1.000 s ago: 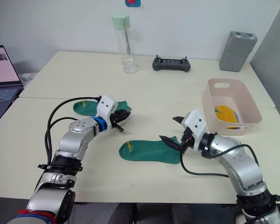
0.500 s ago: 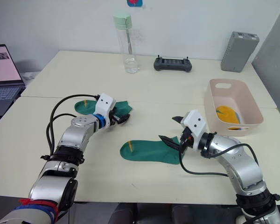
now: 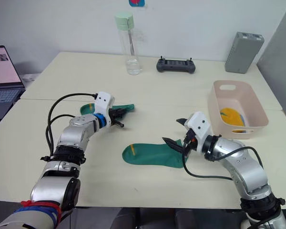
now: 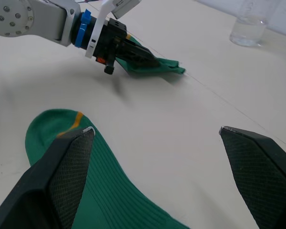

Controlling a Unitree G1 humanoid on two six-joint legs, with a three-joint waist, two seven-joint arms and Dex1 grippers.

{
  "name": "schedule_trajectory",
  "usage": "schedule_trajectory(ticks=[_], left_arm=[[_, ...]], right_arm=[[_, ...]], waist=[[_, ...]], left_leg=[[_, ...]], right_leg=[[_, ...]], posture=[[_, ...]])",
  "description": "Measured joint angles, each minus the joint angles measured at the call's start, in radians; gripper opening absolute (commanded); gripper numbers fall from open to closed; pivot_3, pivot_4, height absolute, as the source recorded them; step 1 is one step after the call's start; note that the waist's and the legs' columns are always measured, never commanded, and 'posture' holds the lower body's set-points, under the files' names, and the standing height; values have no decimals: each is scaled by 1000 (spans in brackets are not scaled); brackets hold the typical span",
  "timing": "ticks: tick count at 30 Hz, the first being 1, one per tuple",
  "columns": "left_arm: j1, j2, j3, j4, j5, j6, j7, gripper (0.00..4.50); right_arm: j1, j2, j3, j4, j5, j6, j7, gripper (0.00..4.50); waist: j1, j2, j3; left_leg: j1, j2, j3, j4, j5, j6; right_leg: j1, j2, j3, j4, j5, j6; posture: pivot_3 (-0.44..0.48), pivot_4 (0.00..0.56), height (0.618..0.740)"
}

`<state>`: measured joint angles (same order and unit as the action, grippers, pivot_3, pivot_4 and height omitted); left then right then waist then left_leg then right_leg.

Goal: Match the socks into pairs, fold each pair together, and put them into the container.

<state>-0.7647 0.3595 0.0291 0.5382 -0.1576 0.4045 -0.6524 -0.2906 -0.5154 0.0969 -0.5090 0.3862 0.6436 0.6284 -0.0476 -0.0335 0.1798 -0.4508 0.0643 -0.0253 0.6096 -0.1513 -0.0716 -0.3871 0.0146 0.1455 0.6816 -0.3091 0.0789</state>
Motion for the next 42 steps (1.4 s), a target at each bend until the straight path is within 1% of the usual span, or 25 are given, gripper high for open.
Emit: schedule_trajectory(ticks=[3, 6, 9, 11, 12, 14, 16, 19, 22, 25, 29, 33, 37, 40, 42], left_arm=[[33, -30, -47, -118, -4, 45, -31, 22], [61, -59, -91, -217, -8, 99, -37, 22], [102, -94, -147, -270, -6, 129, -37, 22], [130, -111, -183, -281, -3, 136, -40, 505], [138, -115, -190, -289, -3, 142, -44, 662], [142, -116, -192, -318, -7, 161, -52, 1261], [142, -110, -192, -362, -21, 178, -61, 1958], [142, -63, -186, -406, -46, 202, -96, 2944], [142, -11, -131, -404, -83, 194, -126, 3903], [125, 47, -82, -322, -80, 116, -126, 3903], [44, 124, -50, -72, -8, -64, -75, 3903], [-20, 137, -33, 115, 44, -194, -31, 3903], [-80, 121, -22, 273, 59, -262, -11, 3903], [-109, 112, -18, 352, 58, -270, -40, 3944], [-121, 97, -13, 391, 53, -270, -60, 3545]], right_arm=[[-1, -4, 0, 0, 0, 0, 2, 4500], [-5, -22, -19, 14, 9, 2, 9, 4500], [-26, -39, -48, 53, 20, 1, 21, 4500], [-35, -56, -53, 80, 16, -7, 26, 4500], [-36, -62, -53, 92, 9, -11, 26, 4500], [-36, -68, -53, 124, -11, -20, 26, 4500], [-37, -67, -52, 146, -14, -20, 24, 4500], [-43, -56, -52, 166, -16, 11, 1, 4500], [-54, -38, -36, 196, -14, 62, -13, 4500], [-95, -5, -16, 236, -19, 95, -28, 4500], [-177, 62, 14, 315, -42, 111, -56, 4500], [-224, 100, 43, 400, -63, 115, -65, 4500], [-258, 133, 54, 491, -69, 125, -59, 4500], [-282, 143, 55, 557, -81, 124, -55, 3895], [-296, 150, 53, 582, -81, 124, -41, 3192]], waist=[[1, 0, 0], [0, 0, 0], [-1, 0, 0], [-2, 0, 0], [-2, 0, 0], [-3, 0, 0], [-5, 0, 0], [-10, 0, 0], [-13, 0, 0], [-13, 0, 0], [-11, 0, 0], [0, 0, 0], [8, 0, 0], [7, 0, 0], [7, 0, 0]], left_leg=[[0, 0, 0, 0, 0, 0], [0, 0, 0, 0, 0, 0], [1, 0, 0, 1, 0, 0], [1, 0, 0, 1, 0, 0], [1, 0, 0, 1, 0, 0], [1, 0, 0, 1, 0, 0], [1, 0, 0, 0, 0, 0], [1, 0, 0, 0, 0, 0], [1, 0, 0, 0, 0, 0], [1, 0, 0, 1, 0, 0], [1, 0, 0, 1, 0, 0], [0, 0, 0, 0, 0, 0], [-1, 0, 0, -1, 0, 0], [-1, 0, 0, -1, 0, 0], [-1, 0, 0, -1, 0, 0]], right_leg=[[0, 0, 0, 0, 2, -3], [0, 0, 0, 0, 2, -3], [1, 0, 0, 0, 2, -3], [1, 0, 0, 0, 2, -3], [0, 0, 0, 0, 2, -3], [0, 0, 0, 0, 2, -3], [0, 0, 1, 0, 2, -3], [0, 0, 1, 0, 2, -3], [0, 0, 1, 0, 2, -3], [0, 0, 1, 0, 2, -3], [0, 0, 0, 0, 2, -2], [-1, 0, 0, -1, 2, -3], [-2, 0, -1, 0, 2, -3], [-2, 0, -1, 0, 2, -3], [-2, 0, -1, 0, 2, -3]], posture=[[0, 150, 740], [0, 150, 740], [0, 150, 740], [0, 150, 740], [0, 150, 740], [0, 150, 740], [0, 150, 740], [0, 150, 740], [0, 150, 740], [0, 150, 740], [0, 150, 740], [0, 150, 740], [0, 150, 740], [0, 150, 740], [0, 150, 740]])
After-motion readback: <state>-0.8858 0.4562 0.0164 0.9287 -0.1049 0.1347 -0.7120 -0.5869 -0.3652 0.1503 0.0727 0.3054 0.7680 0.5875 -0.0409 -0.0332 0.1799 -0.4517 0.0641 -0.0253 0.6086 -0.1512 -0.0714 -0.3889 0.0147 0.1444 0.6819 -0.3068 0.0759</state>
